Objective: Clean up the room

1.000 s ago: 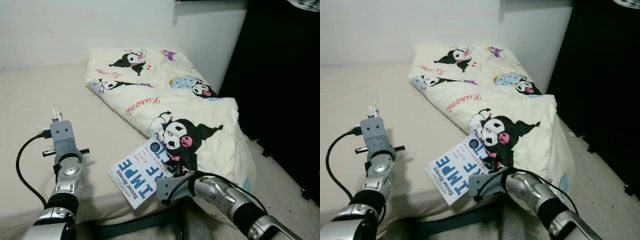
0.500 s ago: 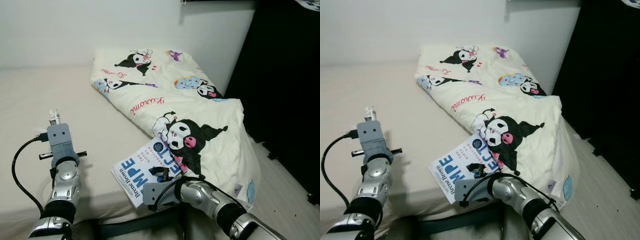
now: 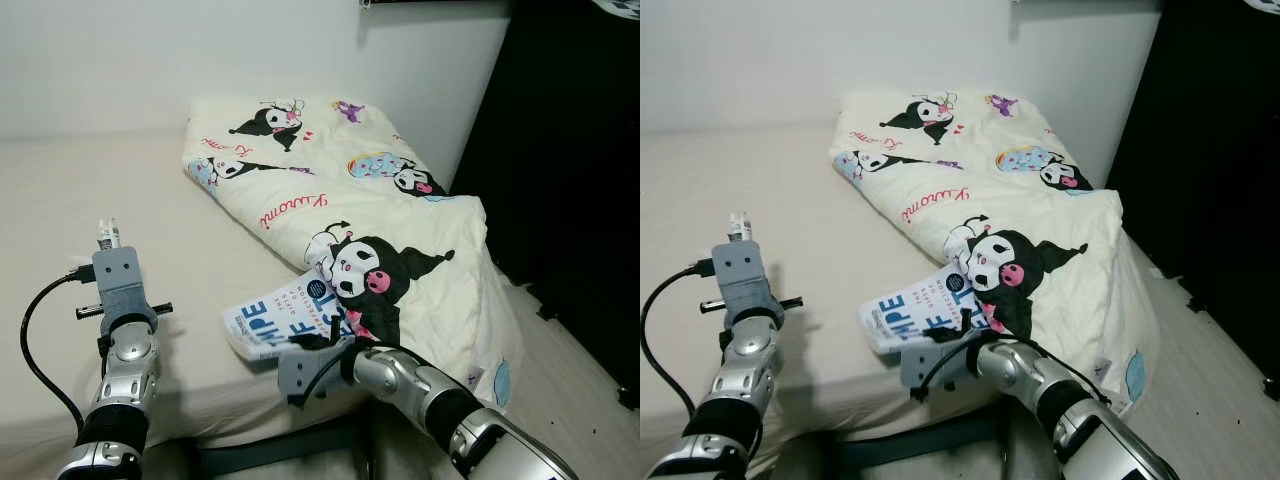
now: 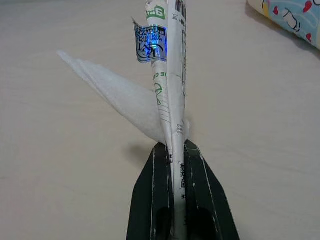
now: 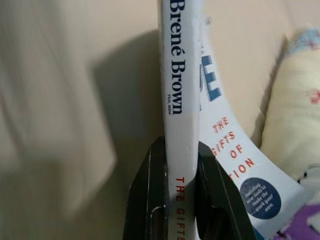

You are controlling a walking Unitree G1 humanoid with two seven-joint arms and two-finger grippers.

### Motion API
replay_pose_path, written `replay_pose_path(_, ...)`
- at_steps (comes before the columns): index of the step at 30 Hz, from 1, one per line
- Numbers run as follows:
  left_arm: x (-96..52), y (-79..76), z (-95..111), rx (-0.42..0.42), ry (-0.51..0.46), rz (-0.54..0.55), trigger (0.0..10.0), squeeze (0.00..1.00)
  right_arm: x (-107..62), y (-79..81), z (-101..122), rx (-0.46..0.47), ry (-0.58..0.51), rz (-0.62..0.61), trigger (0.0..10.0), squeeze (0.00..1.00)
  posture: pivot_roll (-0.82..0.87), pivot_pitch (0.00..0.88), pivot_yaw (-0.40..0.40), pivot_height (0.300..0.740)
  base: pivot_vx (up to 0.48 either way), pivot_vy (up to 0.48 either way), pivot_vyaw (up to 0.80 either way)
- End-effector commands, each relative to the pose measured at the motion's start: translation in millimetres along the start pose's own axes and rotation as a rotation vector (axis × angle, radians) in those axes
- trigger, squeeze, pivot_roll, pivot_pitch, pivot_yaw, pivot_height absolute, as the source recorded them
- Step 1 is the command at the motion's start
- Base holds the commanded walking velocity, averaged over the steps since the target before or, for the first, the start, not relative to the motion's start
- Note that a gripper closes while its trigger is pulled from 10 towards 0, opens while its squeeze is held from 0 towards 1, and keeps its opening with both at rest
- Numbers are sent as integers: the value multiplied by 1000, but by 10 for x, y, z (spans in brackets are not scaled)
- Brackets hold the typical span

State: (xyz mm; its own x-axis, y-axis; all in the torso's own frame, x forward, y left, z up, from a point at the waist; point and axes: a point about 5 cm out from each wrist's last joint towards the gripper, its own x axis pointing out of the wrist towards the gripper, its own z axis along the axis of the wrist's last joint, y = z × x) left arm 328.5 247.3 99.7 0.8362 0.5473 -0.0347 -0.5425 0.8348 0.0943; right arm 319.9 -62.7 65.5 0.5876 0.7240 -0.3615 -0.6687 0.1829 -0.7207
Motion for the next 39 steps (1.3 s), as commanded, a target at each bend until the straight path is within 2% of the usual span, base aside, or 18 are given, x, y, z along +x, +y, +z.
replay_pose_path(1,-31,-16,-42,13,14,-10,0,0,-12,-90,-1,91,-13,-50,0,0,-33,77,-46,460,0,0,0)
replay_pose_path(2,-31,-16,-42,13,14,-10,0,0,-12,-90,-1,91,-13,-50,0,0,-33,77,-46,460,0,0,0)
replay_pose_path(3,-28,-28,-33,7,13,-13,0,0,-5,-207,43,187,-46,-106,0,0,-36,71,-48,460,0,0,0)
replay_pose_path(4,-25,-51,-18,-3,13,-21,0,0,-2,-430,117,353,-104,-209,0,0,-42,64,-50,460,0,0,0)
replay_pose_path(5,-25,-51,-18,-3,13,-21,0,0,-2,-430,117,353,-104,-209,0,0,-42,64,-50,460,0,0,0)
replay_pose_path(6,-25,-76,0,-16,10,-32,0,0,-20,-655,196,510,-181,-305,0,0,-42,64,-50,460,0,0,0)
replay_pose_path(7,-25,-76,0,-16,10,-32,0,0,-20,-655,196,510,-181,-305,0,0,-42,64,-50,460,0,0,0)
replay_pose_path(8,-42,-163,65,-59,-9,-81,2627,0,-144,-1131,401,776,-382,-451,627,0,-54,48,-49,460,0,0,0)
replay_pose_path(10,-42,-163,65,-59,-9,-81,2627,0,-144,-1131,401,776,-382,-451,627,0,-54,48,-49,460,0,0,0)
replay_pose_path(11,-55,-221,106,-80,-20,-122,7686,0,-261,-1325,520,850,-512,-502,0,0,-57,45,-47,460,0,0,0)
replay_pose_path(12,-64,-286,156,-106,-17,-150,10000,0,-418,-1490,615,899,-634,-553,0,0,-65,31,-43,465,0,0,0)
replay_pose_path(14,-76,-387,237,-143,-10,-192,10000,0,-626,-1631,699,951,-765,-613,0,0,-67,29,-42,475,0,0,0)
replay_pose_path(15,-76,-387,237,-143,-10,-192,10000,0,-626,-1631,699,951,-765,-613,0,0,-67,29,-42,475,0,0,0)
replay_pose_path(16,-87,-474,331,-167,-22,-235,10000,0,-728,-1630,686,957,-788,-629,0,0,-73,22,-41,485,0,0,0)
replay_pose_path(20,-84,-538,398,-172,-27,-265,10000,0,-782,-1599,638,966,-785,-635,0,0,-85,12,-35,495,-69,0,0)
replay_pose_path(25,-54,-603,492,-206,-50,-297,10000,0,-845,-1482,431,999,-701,-650,0,0,-101,1,-25,515,-288,0,0)
replay_pose_path(36,-45,-565,407,-212,5,-273,10000,0,-938,-1361,317,1083,-617,-645,0,0,-106,0,-22,550,0,0,0)
replay_pose_path(39,-50,-535,329,-186,37,-268,10000,0,-879,-1238,253,1108,-561,-627,0,0,-106,0,-22,565,0,0,0)
